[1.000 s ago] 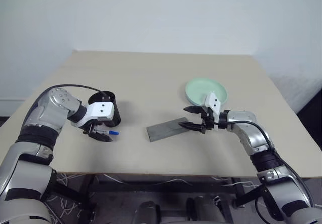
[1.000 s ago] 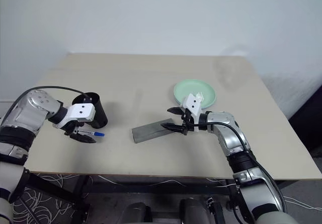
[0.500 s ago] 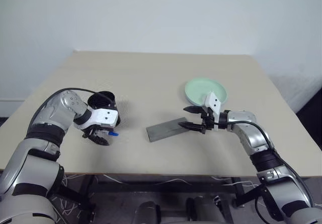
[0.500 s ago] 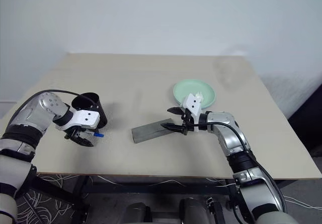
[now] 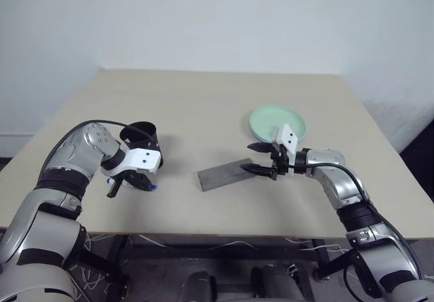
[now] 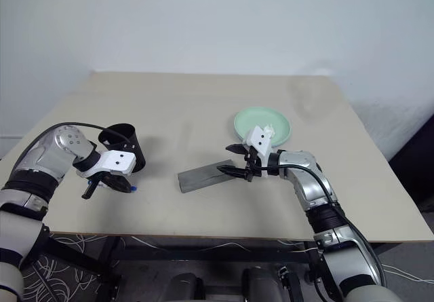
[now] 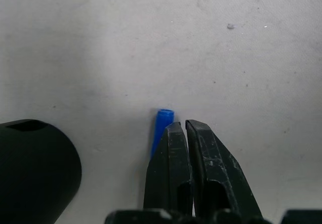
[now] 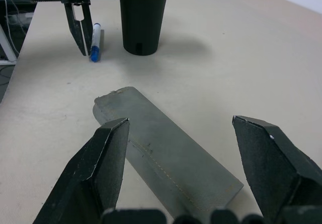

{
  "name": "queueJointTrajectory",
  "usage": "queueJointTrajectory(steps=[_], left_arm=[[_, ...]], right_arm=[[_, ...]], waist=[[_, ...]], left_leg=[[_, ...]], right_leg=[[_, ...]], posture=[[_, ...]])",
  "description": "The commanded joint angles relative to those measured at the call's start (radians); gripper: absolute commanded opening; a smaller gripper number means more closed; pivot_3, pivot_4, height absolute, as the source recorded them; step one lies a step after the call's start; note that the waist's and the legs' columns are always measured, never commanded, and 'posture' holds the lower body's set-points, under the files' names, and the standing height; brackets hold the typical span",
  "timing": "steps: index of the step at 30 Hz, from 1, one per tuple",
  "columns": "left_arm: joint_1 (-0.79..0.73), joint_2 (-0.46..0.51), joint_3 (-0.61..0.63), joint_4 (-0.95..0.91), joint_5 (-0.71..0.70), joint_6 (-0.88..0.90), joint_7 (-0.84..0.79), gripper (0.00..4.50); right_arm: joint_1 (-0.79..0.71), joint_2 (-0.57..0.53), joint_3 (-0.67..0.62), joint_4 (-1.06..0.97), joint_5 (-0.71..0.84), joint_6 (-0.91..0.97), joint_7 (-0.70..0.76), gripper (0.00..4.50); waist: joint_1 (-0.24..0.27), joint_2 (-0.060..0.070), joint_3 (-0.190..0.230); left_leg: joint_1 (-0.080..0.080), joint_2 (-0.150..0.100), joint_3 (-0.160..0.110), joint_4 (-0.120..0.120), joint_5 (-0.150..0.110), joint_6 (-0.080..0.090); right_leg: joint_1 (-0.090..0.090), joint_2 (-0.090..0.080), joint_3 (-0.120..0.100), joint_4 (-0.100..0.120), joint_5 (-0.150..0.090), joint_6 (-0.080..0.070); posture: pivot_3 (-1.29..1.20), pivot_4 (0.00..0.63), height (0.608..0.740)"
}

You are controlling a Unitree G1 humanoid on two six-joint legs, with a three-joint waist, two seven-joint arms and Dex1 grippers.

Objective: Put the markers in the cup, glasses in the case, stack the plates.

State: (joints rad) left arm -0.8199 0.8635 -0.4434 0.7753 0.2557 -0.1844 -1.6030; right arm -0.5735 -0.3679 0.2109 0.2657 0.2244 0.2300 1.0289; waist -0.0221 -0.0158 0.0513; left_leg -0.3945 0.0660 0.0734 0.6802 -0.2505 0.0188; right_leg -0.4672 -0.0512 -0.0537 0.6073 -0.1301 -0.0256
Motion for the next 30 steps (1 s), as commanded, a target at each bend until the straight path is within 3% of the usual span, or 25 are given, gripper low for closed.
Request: queueJointTrajectory(steps=[1,9,12,16,24,30], left_arm=[[0.001,0.004,0.03,-0.041,-0.014,0.006,0.005,0.02],[0.04,0.026,0.024,-0.116,-0.045,0.043,-0.011,0.02],[0.049,0.03,0.03,-0.133,-0.048,0.051,-0.01,0.53],[0.052,0.033,0.036,-0.144,-0.044,0.052,-0.002,1.75],[0.079,0.062,0.065,-0.198,-0.09,0.086,-0.011,1.75],[0.112,0.158,0.06,-0.218,-0.111,0.061,-0.011,1.75]], right_arm=[[-0.023,0.003,-0.019,-0.019,0.005,-0.015,-0.001,3.56],[-0.028,0.005,-0.019,-0.012,0.003,-0.018,-0.001,3.56],[-0.024,0.004,-0.018,-0.016,0.004,-0.018,0.0,3.56],[-0.025,0.005,-0.017,-0.012,0.003,-0.019,0.0,3.56],[-0.027,0.006,-0.016,-0.012,0.003,-0.02,0.003,3.56],[-0.029,0.005,-0.014,-0.009,0.002,-0.023,0.007,3.56]], waist=[[0.0,0.0,0.0],[0.0,0.0,0.0],[0.0,0.0,0.0],[0.0,0.0,0.0],[0.0,0.0,0.0],[-0.002,0.0,0.0]], left_leg=[[0.0,0.0,0.0,0.0,0.0,0.0],[0.0,0.0,0.0,0.001,0.0,0.0],[0.0,0.0,0.0,0.001,0.0,0.0],[0.0,0.0,0.0,0.001,0.0,0.0],[0.0,0.0,0.0,0.001,0.0,0.0],[0.0,0.0,0.0,0.001,0.0,0.0]], right_leg=[[0.0,0.0,0.0,0.0,0.0,0.0],[0.0,0.0,0.0,0.0,0.0,0.0],[0.0,0.0,0.0,0.0,0.0,0.0],[0.0,0.0,0.0,0.0,0.0,0.0],[0.0,0.0,0.001,0.0,0.0,0.0],[0.0,0.001,0.001,0.001,0.0,0.0]], posture=[[0.0,0.0,0.74],[0.0,0.0,0.74],[0.0,0.0,0.74],[0.0,0.0,0.74],[0.0,0.0,0.74],[0.0,0.0,0.74]])
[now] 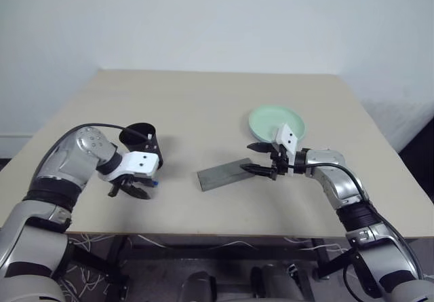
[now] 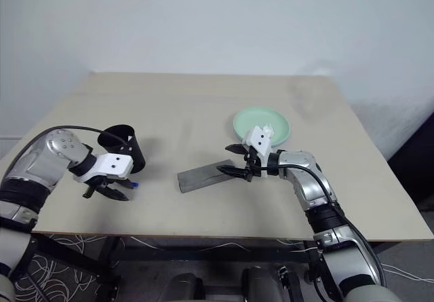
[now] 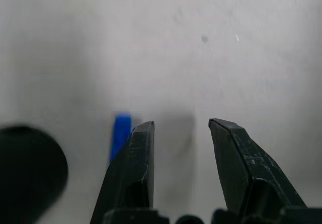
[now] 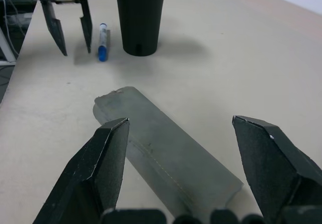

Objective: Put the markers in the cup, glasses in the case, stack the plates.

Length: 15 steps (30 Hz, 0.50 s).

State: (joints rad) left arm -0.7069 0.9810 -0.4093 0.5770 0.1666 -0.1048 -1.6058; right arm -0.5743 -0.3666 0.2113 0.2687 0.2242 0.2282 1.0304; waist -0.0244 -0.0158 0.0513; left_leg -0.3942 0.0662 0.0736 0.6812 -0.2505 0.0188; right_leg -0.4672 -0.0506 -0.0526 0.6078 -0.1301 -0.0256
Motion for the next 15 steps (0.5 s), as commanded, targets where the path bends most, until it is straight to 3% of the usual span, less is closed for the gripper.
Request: queueJointTrajectory(steps=[1,6,15], left_arm=[[0.0,0.052,0.026,-0.014,-0.02,-0.023,-0.009,1.75],[0.002,0.081,0.034,0.037,0.011,-0.064,0.011,1.75],[-0.064,0.018,0.038,0.188,0.071,-0.142,0.156,1.75]], right_arm=[[-0.029,0.004,-0.015,-0.011,0.002,-0.022,0.006,3.56],[-0.031,0.005,-0.014,-0.006,0.002,-0.024,0.01,3.56],[-0.039,0.013,-0.011,0.007,0.0,-0.031,0.017,3.56]], waist=[[0.001,0.0,0.0],[0.004,0.0,0.0],[0.004,0.0,0.0]], left_leg=[[0.0,0.0,0.0,0.0,0.0,0.0],[0.0,0.0,0.0,0.0,0.0,0.0],[0.0,0.0,0.0,0.001,0.0,0.0]], right_leg=[[0.0,0.0,0.0,0.0,0.0,0.0],[0.001,0.0,0.0,0.0,0.0,0.0],[0.001,0.0,0.0,0.0,0.0,0.0]], posture=[[0.0,0.0,0.74],[0.0,0.0,0.74],[0.0,0.0,0.74]])
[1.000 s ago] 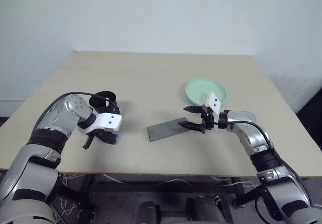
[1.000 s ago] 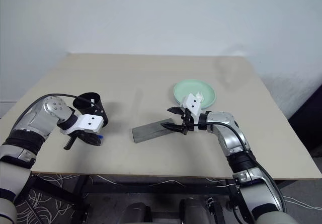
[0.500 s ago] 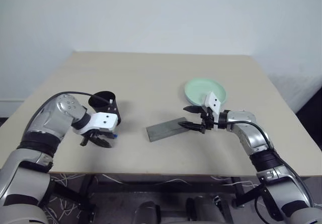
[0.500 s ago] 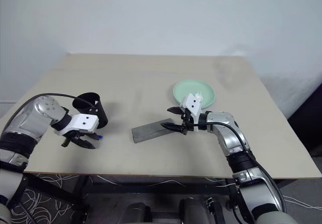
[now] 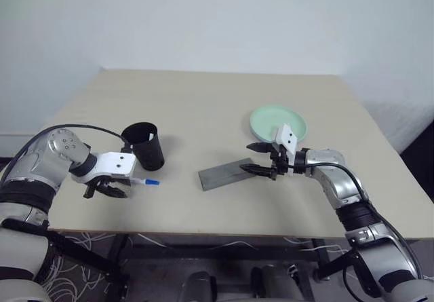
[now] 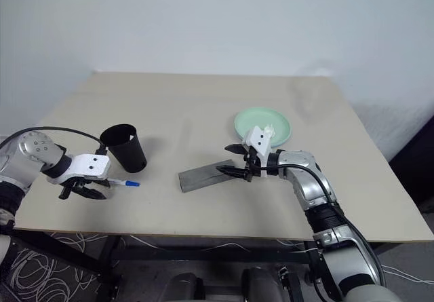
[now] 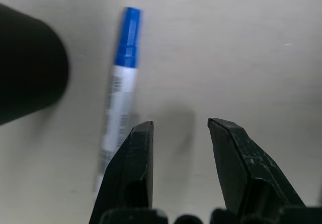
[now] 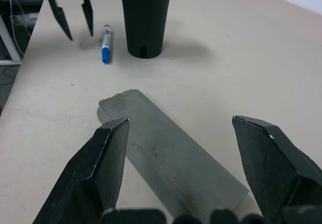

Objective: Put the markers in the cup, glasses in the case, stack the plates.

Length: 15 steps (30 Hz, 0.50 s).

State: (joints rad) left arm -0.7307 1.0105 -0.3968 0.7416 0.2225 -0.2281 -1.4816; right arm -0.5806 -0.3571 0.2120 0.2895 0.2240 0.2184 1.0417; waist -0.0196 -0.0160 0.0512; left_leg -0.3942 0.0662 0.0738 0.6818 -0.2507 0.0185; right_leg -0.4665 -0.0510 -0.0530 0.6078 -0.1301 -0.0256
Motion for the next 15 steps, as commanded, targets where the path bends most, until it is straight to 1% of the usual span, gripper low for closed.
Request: queueJointTrajectory(steps=[1,8,15], left_arm=[[-0.048,-0.02,0.025,0.035,0.019,-0.023,0.04,1.75],[-0.105,-0.073,0.006,0.133,0.06,-0.04,0.053,1.75],[-0.132,-0.115,-0.026,0.215,0.101,-0.035,0.002,1.75]], right_arm=[[-0.032,0.003,-0.012,-0.015,0.0,-0.021,0.007,3.56],[-0.026,-0.001,-0.013,-0.024,0.001,-0.014,0.007,3.56],[-0.02,-0.005,-0.016,-0.035,0.002,-0.007,0.004,3.56]], waist=[[-0.001,0.0,0.0],[-0.001,0.0,0.0],[-0.002,0.0,0.0]], left_leg=[[0.0,0.0,0.0,0.0,0.0,0.0],[0.0,0.0,0.0,0.0,0.0,0.0],[0.0,0.0,0.001,0.0,0.0,0.0]], right_leg=[[0.0,0.0,0.0,0.0,0.0,0.0],[0.0,0.0,0.0,0.0,0.0,0.0],[0.0,0.0,0.0,0.0,0.0,0.0]], posture=[[0.0,0.0,0.74],[0.0,0.0,0.74],[0.0,0.0,0.74]])
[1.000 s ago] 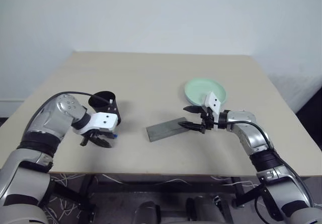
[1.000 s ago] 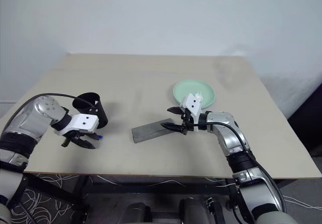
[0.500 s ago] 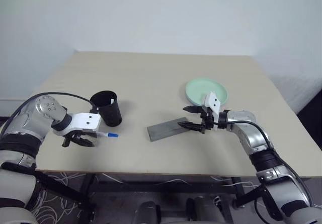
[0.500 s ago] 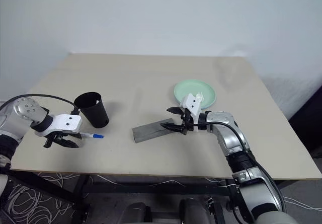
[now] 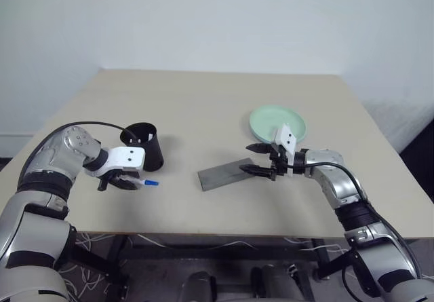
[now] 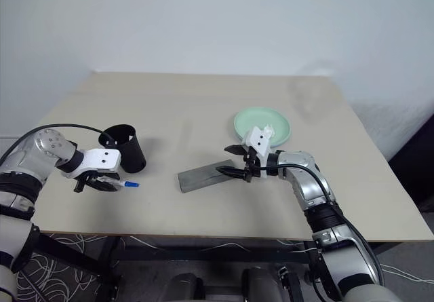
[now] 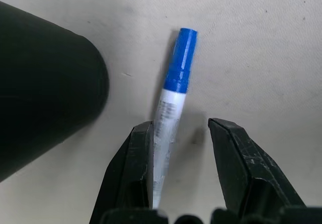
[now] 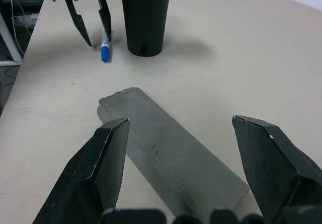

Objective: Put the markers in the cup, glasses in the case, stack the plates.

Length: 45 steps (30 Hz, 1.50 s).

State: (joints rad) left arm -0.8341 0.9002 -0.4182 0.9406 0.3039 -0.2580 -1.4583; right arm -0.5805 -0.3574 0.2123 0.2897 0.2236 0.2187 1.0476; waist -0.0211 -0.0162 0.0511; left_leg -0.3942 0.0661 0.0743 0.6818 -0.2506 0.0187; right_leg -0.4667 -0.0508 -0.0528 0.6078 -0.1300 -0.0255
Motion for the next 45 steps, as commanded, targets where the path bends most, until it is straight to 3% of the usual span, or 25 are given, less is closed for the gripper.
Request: queueJointTrajectory(steps=[1,4,10,32,39,45], left_arm=[[-0.028,-0.009,-0.009,0.023,0.026,-0.009,-0.024,1.75],[-0.027,-0.02,-0.014,0.041,0.036,-0.013,-0.023,1.75],[-0.016,-0.024,0.002,0.033,0.021,-0.017,-0.06,0.07],[0.031,0.015,0.086,-0.143,-0.055,0.02,-0.081,0.07],[0.097,0.081,0.081,-0.424,-0.282,0.17,-0.156,0.07],[0.076,-0.044,0.222,-0.557,-0.418,0.374,-0.062,0.07]], right_arm=[[-0.019,-0.005,-0.016,-0.037,0.003,-0.006,-0.002,3.56],[-0.016,-0.006,-0.017,-0.042,0.004,-0.003,-0.004,3.56],[-0.011,-0.008,-0.019,-0.046,0.005,-0.001,-0.007,3.56],[-0.022,0.001,-0.011,-0.03,0.003,-0.005,-0.001,3.56],[-0.019,-0.002,-0.013,-0.033,0.003,-0.004,-0.003,3.56],[-0.019,-0.001,-0.012,-0.034,0.004,-0.003,-0.001,3.56]], waist=[[0.0,0.0,0.0],[0.0,0.0,0.0],[0.001,0.0,0.0],[0.0,0.0,0.0],[-0.002,0.0,0.0],[0.001,0.0,0.0]], left_leg=[[0.0,0.0,0.0,0.0,0.0,0.0],[0.0,0.0,0.0,0.0,0.0,0.0],[0.001,0.0,0.0,0.0,0.0,0.0],[0.001,0.0,0.0,0.002,0.0,0.0],[0.0,0.0,0.0,0.001,-0.001,0.001],[0.001,-0.001,-0.001,0.003,0.0,0.001]], right_leg=[[0.0,0.0,0.0,0.0,0.0,0.0],[0.0,0.0,0.0,0.0,0.0,0.0],[0.001,0.0,0.0,0.0,0.0,0.0],[0.001,0.0,0.0,0.0,0.0,0.0],[0.001,0.0,0.001,0.0,0.0,0.0],[0.003,0.0,0.001,0.0,0.0,0.0]], posture=[[0.0,0.0,0.74],[0.0,0.0,0.74],[0.0,0.0,0.74],[0.0,0.0,0.74],[0.0,0.0,0.74],[0.0,0.0,0.74]])
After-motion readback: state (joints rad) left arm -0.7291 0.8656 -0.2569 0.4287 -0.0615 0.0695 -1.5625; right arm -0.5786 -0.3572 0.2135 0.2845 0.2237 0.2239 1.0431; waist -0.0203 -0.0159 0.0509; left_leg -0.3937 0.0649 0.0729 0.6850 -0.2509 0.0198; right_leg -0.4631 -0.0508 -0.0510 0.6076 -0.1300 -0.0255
